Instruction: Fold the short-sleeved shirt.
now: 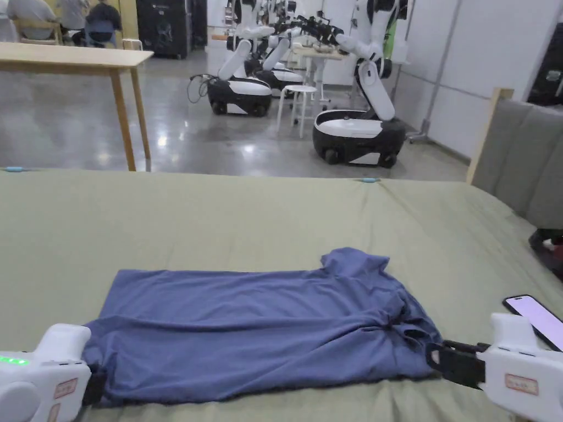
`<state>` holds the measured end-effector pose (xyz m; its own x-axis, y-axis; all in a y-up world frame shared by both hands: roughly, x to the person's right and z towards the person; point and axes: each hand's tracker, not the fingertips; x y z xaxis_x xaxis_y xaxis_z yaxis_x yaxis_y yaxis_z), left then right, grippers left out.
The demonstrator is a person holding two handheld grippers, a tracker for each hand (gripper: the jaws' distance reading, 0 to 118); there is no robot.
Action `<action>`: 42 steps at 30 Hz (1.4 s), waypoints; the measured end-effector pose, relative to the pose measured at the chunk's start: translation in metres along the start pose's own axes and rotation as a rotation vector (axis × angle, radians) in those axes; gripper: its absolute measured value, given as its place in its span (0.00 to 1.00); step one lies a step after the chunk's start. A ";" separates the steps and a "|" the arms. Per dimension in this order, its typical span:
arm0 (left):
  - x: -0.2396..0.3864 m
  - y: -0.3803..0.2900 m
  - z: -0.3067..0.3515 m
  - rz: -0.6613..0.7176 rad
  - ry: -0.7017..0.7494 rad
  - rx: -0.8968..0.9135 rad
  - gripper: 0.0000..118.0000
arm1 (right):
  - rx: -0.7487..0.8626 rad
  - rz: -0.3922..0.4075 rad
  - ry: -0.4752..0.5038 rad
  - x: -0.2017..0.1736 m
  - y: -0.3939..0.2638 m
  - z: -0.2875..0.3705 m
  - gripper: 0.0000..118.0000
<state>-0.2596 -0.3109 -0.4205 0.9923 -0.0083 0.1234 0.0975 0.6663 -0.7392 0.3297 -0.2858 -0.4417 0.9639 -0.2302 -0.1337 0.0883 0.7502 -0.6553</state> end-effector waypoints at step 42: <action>0.003 -0.064 0.103 0.091 -0.097 0.086 0.06 | -0.140 -0.044 0.013 -0.013 -0.045 0.048 0.10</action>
<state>-0.2711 -0.2770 -0.3048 0.9843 0.1248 0.1251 -0.0038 0.7228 -0.6911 0.3249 -0.2870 -0.3747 0.9564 -0.2698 -0.1120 0.0935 0.6459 -0.7577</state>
